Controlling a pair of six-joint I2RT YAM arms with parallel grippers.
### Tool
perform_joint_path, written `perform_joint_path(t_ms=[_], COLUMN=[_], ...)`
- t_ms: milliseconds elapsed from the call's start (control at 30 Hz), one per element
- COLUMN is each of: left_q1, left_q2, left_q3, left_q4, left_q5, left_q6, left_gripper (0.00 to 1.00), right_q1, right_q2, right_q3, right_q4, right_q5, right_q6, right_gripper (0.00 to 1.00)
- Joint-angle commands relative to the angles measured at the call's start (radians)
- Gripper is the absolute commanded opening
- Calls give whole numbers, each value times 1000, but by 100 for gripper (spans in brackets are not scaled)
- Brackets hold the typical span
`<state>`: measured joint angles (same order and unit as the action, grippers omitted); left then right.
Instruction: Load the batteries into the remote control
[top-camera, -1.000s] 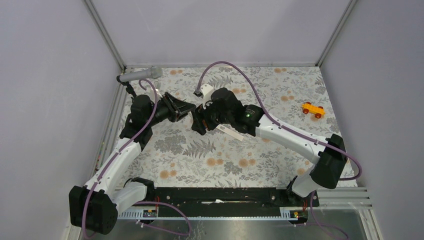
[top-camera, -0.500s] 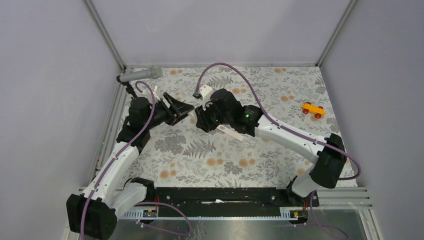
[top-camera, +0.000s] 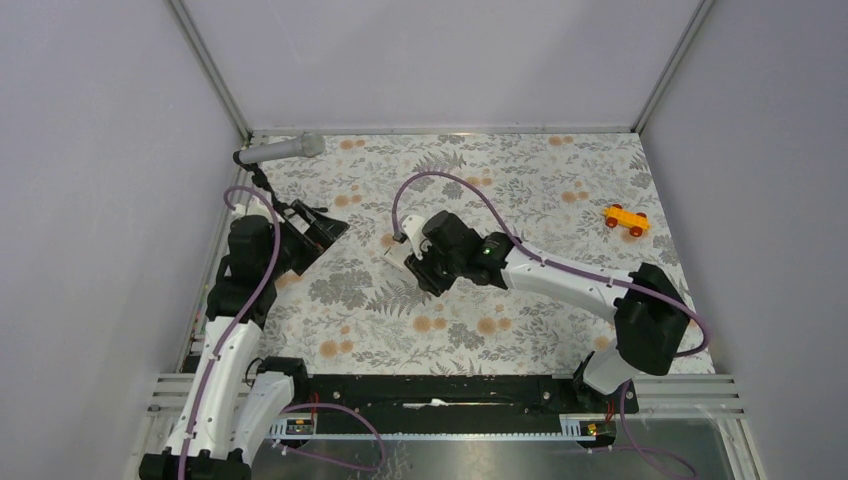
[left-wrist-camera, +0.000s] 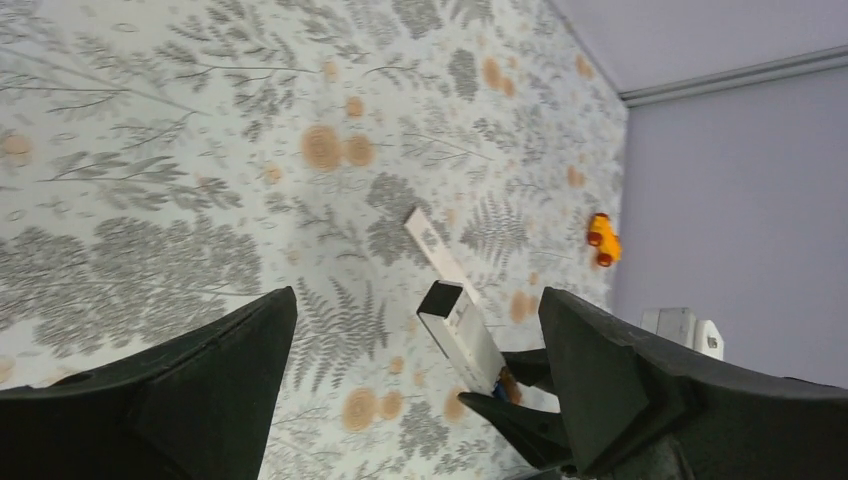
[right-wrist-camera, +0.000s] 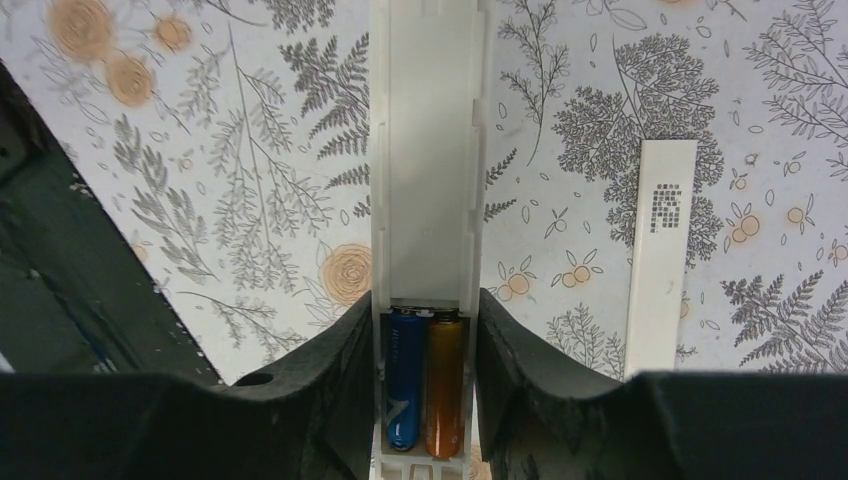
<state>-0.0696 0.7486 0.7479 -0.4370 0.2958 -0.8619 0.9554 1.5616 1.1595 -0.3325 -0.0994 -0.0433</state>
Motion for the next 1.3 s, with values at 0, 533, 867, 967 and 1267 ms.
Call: perform_joint_path(t_ms=[0,533,867,967,1267], left_q1=[8,8,8,8,8], left_q2=[-31,29,32,37,44], left_q3=[46,23,29,31,36], left_q4=[-89,-39,-39,-39,-28], left_q5=[-101,40,35,40,77], left_q6=[109,179,185,185,210], left_gripper=[99,99,99,99,99], right_q1=[3,9,17,17,-64], right_q2=[59,347,394,379,234], right_q3=[-7,98,166,193,315], right_q4=[23,-46,-159,-186,-222], right_q5=[-13,-31,-12,-4,-131], right_q6=[-129,-202,-198,-190,-64], right_gripper=[33,41,59,63,80])
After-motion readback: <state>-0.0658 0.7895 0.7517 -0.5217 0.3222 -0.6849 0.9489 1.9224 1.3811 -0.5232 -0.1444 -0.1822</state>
